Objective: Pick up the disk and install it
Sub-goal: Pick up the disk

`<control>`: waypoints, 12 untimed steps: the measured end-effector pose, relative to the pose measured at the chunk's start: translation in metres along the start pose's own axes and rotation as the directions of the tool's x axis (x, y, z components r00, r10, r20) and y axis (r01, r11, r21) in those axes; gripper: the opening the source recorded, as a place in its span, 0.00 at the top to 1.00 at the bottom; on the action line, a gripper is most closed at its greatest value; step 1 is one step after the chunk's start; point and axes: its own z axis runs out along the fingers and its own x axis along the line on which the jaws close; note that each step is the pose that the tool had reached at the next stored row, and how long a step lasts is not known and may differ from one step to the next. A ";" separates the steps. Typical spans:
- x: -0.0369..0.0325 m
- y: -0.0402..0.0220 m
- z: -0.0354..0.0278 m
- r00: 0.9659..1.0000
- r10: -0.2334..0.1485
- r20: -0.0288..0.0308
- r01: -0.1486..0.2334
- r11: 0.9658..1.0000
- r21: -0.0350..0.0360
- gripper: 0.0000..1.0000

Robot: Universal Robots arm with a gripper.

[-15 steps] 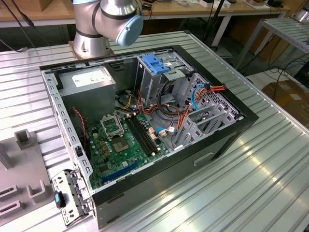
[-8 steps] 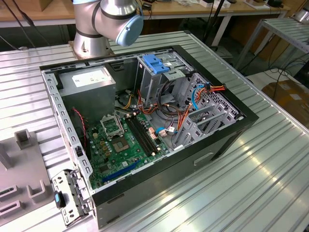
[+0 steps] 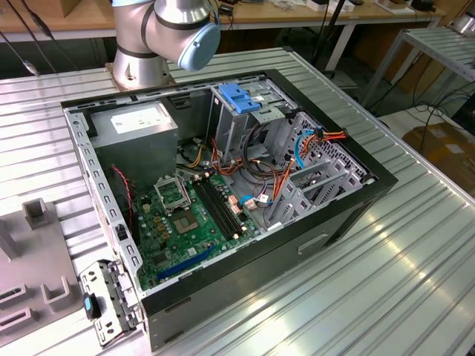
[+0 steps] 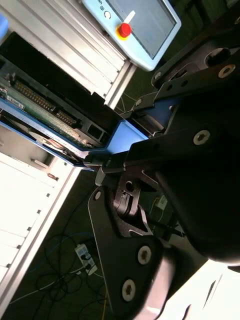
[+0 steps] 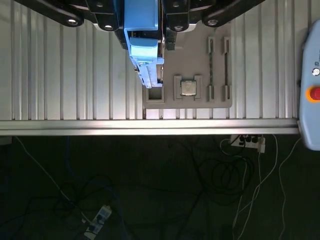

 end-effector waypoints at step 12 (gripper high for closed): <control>0.0001 0.0000 -0.0098 1.000 0.000 0.000 0.000 1.000 0.000 0.63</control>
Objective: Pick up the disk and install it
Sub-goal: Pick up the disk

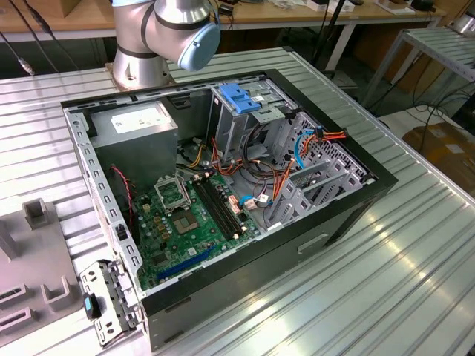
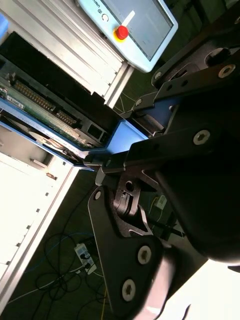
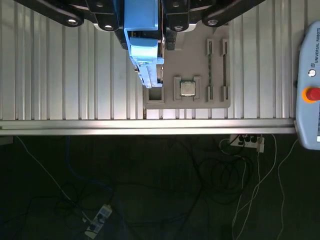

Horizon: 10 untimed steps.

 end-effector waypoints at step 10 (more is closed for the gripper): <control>0.0000 -0.0043 -0.0001 1.000 0.000 0.000 0.000 1.000 0.000 0.63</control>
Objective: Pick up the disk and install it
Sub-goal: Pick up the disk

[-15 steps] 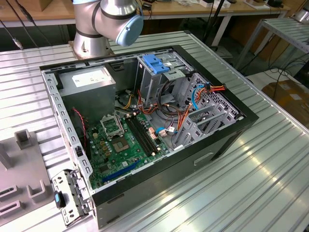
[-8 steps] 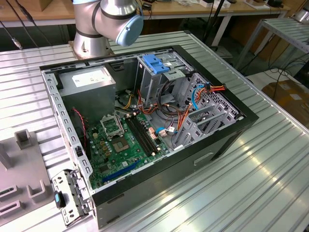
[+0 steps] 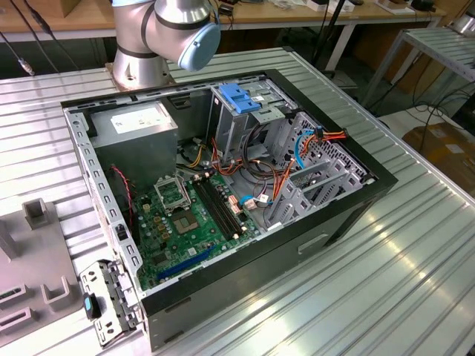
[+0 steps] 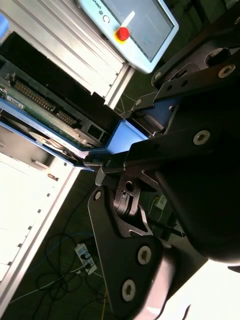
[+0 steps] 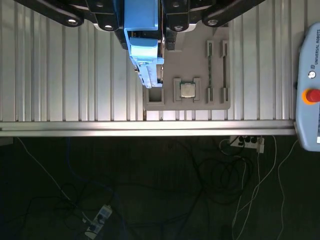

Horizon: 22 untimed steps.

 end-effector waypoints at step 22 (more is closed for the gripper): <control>-0.0002 -0.0185 0.0000 1.000 0.000 0.000 0.000 1.000 0.000 0.63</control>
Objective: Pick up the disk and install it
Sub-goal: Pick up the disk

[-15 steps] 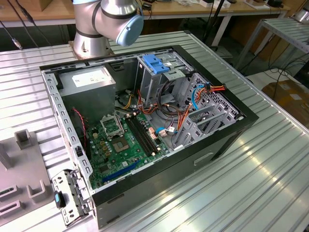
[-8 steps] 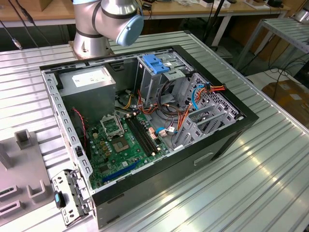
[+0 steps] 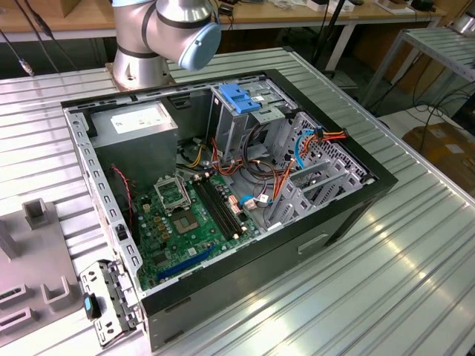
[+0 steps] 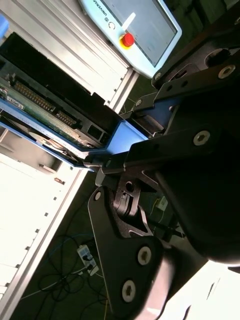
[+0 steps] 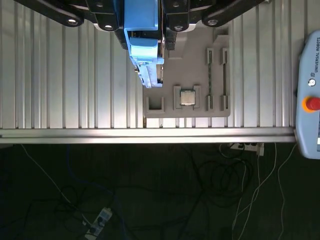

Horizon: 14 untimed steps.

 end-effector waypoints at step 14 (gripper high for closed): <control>-0.0002 -0.0180 0.0001 1.000 0.000 0.000 0.000 1.000 0.000 0.63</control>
